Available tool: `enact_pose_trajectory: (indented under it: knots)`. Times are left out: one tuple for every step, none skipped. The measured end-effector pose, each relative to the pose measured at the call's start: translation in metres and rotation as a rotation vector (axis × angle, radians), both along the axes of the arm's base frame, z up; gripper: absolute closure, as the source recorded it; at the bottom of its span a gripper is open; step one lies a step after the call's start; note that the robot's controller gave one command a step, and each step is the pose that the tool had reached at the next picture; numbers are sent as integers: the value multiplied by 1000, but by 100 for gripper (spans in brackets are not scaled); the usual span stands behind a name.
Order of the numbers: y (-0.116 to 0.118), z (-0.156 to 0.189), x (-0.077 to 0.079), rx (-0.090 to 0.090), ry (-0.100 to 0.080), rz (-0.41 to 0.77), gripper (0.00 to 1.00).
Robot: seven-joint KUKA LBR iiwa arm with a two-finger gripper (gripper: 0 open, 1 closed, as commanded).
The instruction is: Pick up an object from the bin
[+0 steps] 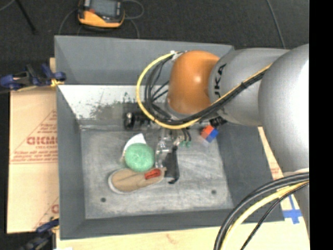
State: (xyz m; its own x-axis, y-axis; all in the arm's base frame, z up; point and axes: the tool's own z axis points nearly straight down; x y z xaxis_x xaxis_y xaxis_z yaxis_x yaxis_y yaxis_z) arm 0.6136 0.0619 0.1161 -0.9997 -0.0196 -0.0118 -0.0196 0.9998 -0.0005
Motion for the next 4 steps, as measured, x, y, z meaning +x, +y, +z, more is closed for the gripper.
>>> enact_pose_trajectory:
  knots:
    - [-16, -36, -35, 22, 11, 25, 100]
    - [-16, -36, -35, 23, 11, 24, 100]
    - [-16, -36, -35, 23, 11, 22, 100]
    - [-16, -36, -35, 23, 11, 22, 100]
